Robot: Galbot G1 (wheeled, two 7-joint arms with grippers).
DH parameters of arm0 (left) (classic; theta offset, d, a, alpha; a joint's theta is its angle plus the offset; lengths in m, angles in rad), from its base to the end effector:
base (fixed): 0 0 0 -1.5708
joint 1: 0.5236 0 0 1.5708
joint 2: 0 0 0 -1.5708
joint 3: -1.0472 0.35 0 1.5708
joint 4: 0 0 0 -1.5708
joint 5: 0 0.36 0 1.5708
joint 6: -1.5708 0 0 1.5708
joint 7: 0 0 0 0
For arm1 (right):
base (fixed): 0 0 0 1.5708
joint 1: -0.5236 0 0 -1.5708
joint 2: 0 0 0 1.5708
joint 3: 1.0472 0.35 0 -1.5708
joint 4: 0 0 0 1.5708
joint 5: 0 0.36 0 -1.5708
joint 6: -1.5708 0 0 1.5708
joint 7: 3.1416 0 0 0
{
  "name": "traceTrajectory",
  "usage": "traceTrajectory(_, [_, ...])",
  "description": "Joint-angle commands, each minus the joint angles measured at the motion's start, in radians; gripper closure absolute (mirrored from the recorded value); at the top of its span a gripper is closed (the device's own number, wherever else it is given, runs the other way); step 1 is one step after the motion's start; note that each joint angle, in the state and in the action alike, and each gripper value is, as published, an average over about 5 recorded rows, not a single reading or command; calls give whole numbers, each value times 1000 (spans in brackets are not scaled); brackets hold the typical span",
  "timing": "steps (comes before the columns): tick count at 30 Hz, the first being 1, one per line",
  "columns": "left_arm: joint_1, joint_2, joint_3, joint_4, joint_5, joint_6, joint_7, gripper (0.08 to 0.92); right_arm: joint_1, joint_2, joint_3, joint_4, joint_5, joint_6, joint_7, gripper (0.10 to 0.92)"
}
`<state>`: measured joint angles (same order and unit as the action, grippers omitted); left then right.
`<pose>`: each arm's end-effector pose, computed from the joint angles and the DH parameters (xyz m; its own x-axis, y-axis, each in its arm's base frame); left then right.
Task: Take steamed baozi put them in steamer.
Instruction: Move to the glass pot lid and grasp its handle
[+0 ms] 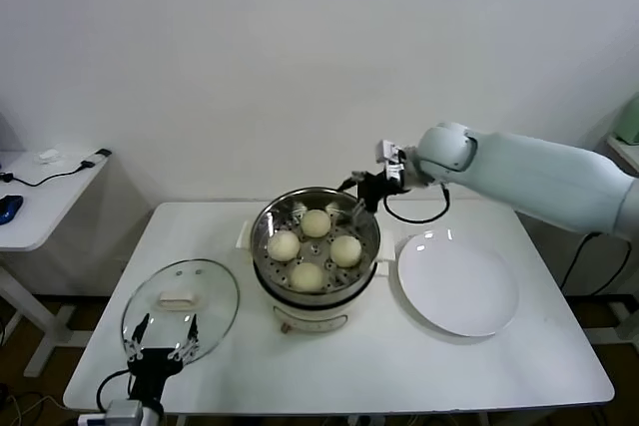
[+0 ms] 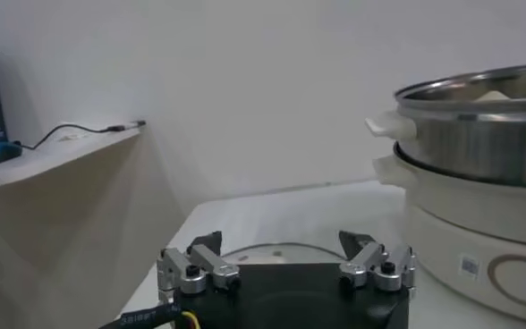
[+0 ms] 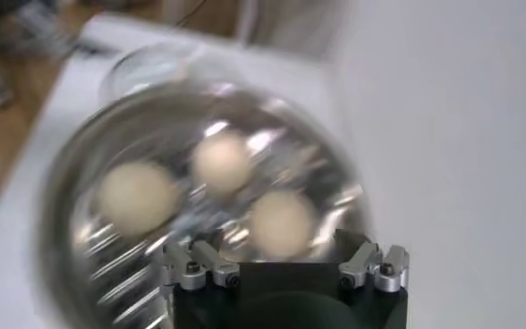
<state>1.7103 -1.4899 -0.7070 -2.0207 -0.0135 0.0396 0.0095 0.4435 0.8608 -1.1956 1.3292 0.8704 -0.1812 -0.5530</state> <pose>0.1354 0.0746 -0.3444 -0.9645 -0.1246 0.2326 -0.0885 0.9832 0.1596 0.5502 -0.0221 -0.0960 -0.4076 -0.6739 0.6162 -0.9082 0.2290 -0.3503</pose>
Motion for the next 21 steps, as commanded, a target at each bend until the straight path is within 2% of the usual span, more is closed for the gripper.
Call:
traceTrajectory(1, [-6,22,3,-10,-29,-10,-17,177,-667,-237,857,83,-84,108,492,203])
traceTrajectory(6, [-3,66,-4,-62,-76,102,9,177,-1116,-252,1312,135,-208,173,487,203])
traceTrajectory(11, [-50,69,-19,-24,-45,79,31,177,-1489,-171,1633,185,-259,263,450,203])
traceTrajectory(15, [-63,77,-16,10,-28,66,26,177,-1681,-65,1785,198,-314,343,406,203])
traceTrajectory(21, [-64,83,0,49,19,4,-11,177,-1834,93,1841,184,-371,437,373,203])
